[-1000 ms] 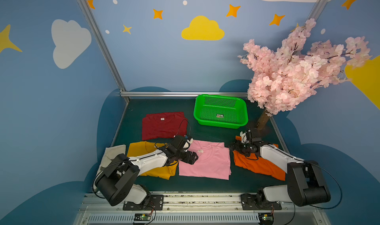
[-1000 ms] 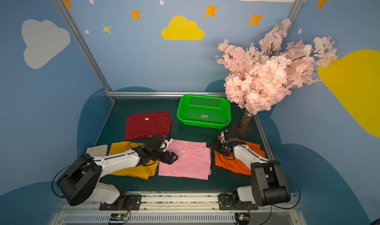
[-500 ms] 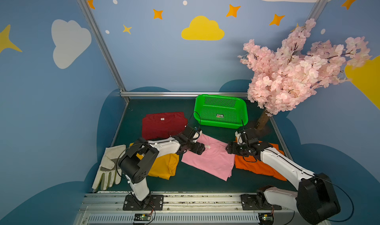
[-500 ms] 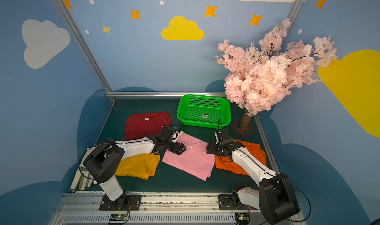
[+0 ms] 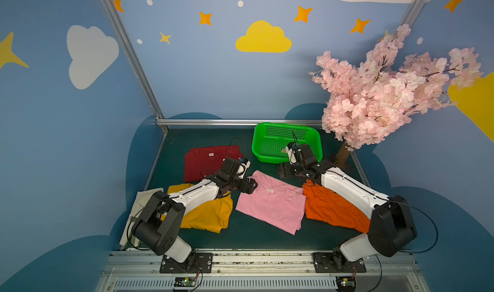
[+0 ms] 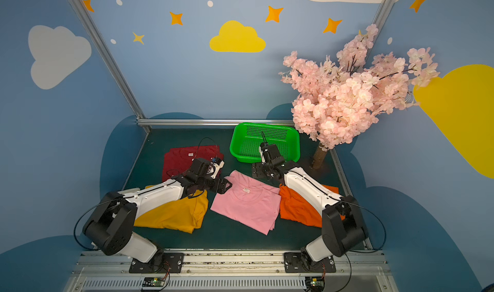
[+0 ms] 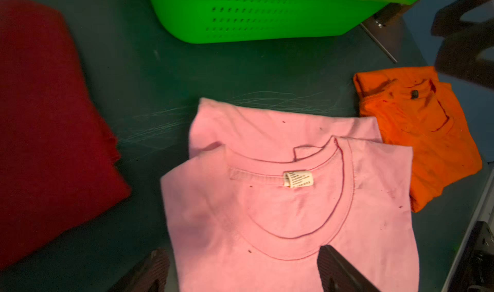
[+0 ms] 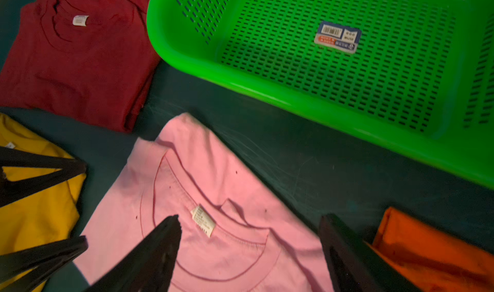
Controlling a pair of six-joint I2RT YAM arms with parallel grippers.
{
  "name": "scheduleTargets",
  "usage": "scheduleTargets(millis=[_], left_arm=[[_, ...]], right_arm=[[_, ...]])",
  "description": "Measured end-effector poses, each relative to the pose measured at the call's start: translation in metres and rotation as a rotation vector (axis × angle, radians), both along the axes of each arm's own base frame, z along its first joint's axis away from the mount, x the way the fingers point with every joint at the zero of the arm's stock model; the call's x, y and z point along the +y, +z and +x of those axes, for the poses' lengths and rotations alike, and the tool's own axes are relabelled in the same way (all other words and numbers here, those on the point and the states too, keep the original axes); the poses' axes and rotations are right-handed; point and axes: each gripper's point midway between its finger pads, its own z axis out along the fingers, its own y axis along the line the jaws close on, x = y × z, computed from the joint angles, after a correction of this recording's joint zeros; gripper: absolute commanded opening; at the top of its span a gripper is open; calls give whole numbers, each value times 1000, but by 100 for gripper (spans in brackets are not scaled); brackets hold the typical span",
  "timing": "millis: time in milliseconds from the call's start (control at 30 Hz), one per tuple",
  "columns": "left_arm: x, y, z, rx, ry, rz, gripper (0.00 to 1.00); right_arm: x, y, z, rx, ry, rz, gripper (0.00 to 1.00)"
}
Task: Put the folded t-shirts into the basket
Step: Adjust the T-shirt at the center of the board, then pick up the T-shirt from the center of the board.
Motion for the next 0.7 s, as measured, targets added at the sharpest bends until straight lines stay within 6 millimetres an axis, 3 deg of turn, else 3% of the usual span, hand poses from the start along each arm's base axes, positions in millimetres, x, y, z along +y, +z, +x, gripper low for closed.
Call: scheduleTargets(millis=[167, 267, 400, 600, 700], left_arm=[[9, -12, -6, 37, 28, 5, 90], [8, -13, -8, 48, 19, -1, 88], [-5, -9, 1, 51, -12, -21, 86], [-29, -12, 32, 46, -55, -10, 81], [-36, -21, 46, 45, -71, 21, 82]], right_arm=[[31, -3, 40, -9, 47, -25, 84], [35, -6, 41, 2, 62, -40, 83], [20, -22, 23, 58, 49, -92, 81], [-22, -71, -38, 242, 14, -185, 80], [-37, -82, -59, 297, -4, -209, 80]])
